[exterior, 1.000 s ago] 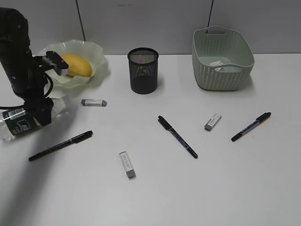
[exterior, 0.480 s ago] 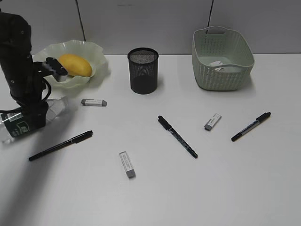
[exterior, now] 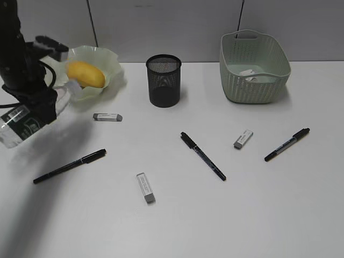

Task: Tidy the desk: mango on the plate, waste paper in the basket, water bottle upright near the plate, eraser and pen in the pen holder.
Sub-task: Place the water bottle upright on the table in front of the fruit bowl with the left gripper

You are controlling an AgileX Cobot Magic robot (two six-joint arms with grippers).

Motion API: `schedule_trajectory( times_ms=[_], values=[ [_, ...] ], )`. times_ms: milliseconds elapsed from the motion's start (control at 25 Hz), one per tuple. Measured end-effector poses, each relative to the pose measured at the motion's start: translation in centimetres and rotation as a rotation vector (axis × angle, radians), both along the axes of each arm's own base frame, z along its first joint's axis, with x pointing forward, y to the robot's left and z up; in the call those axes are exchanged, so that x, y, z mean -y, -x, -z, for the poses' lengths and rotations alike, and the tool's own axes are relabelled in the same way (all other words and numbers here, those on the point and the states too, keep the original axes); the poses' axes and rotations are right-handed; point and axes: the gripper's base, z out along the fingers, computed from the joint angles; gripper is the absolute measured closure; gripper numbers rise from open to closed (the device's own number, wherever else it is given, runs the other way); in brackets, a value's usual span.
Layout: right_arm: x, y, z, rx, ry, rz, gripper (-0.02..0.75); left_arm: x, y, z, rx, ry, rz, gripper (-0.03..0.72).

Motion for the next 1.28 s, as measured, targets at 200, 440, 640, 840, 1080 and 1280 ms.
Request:
schedule_trajectory(
  times_ms=[200, 440, 640, 840, 1080, 1280],
  values=[
    [0.0, 0.0, 0.0, 0.0, 0.0, 0.0, 0.261, -0.2, 1.3, -4.6, 0.09, 0.044, -0.11, 0.199],
    [0.0, 0.0, 0.0, 0.0, 0.0, 0.0, 0.262, -0.8, 3.5, -8.0, 0.143, 0.223, -0.243, 0.199],
    [0.0, 0.0, 0.0, 0.0, 0.0, 0.0, 0.262, -1.1, 6.9, -8.1, 0.234, 0.312, -0.303, 0.199],
    [0.0, 0.0, 0.0, 0.0, 0.0, 0.0, 0.262, -1.6, 10.0, -8.2, 0.493, 0.435, -0.398, 0.199],
    [0.0, 0.0, 0.0, 0.0, 0.0, 0.0, 0.262, -3.1, 11.4, -6.1, 0.789, 0.524, -0.594, 0.199],
    [0.0, 0.0, 0.0, 0.0, 0.0, 0.0, 0.262, -3.4, 10.9, -4.0, 0.94, 0.505, -0.672, 0.199]
  ],
)
